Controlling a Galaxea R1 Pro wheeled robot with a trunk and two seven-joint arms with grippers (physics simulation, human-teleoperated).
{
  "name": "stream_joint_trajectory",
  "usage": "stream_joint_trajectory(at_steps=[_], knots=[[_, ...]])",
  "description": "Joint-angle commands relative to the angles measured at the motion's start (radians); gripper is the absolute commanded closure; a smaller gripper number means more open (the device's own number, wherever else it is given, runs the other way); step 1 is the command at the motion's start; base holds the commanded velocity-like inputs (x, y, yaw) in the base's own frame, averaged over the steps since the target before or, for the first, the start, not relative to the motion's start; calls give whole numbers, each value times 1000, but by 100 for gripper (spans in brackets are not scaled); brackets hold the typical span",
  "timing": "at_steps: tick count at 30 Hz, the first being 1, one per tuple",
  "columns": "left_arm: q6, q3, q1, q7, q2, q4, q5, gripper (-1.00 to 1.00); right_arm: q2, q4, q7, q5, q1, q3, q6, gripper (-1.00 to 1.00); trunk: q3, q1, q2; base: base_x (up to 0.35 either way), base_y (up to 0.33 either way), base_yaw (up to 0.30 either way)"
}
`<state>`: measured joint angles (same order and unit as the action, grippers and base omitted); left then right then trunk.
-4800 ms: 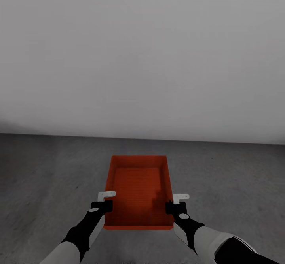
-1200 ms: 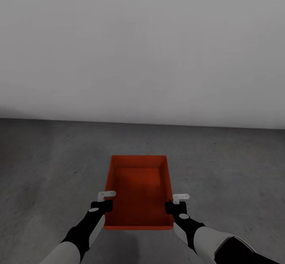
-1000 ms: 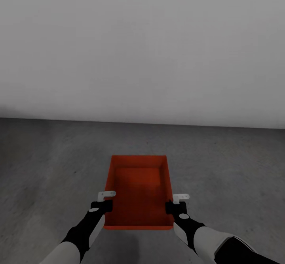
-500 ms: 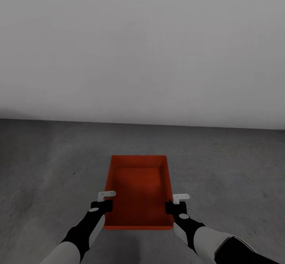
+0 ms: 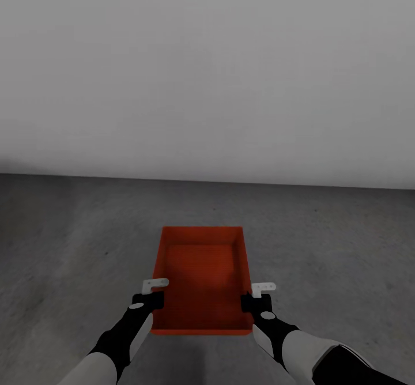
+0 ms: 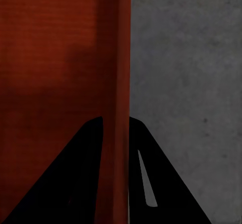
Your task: Move the two storage containers from the living room to the garage. In the garage, place one container on the floor and stack the other container on top of it (either order is fine).
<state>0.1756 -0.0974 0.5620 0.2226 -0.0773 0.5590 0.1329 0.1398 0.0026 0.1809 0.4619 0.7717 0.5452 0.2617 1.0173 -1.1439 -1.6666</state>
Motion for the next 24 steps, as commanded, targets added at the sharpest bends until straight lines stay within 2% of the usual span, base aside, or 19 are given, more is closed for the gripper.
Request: stream_joint_trajectory(at_steps=[1,13,24], knots=[[8,8,1,29,1,6,-15,100,0,4,6,29,0,1,8,100,4,-4,-8,0,0,0],[8,8,1,29,1,6,-15,100,0,4,6,29,0,1,8,100,41,-50,-92,0,0,-19],[8,8,1,29,1,7,-15,100,0,4,6,29,0,1,8,100,41,-50,-92,0,0,-196]])
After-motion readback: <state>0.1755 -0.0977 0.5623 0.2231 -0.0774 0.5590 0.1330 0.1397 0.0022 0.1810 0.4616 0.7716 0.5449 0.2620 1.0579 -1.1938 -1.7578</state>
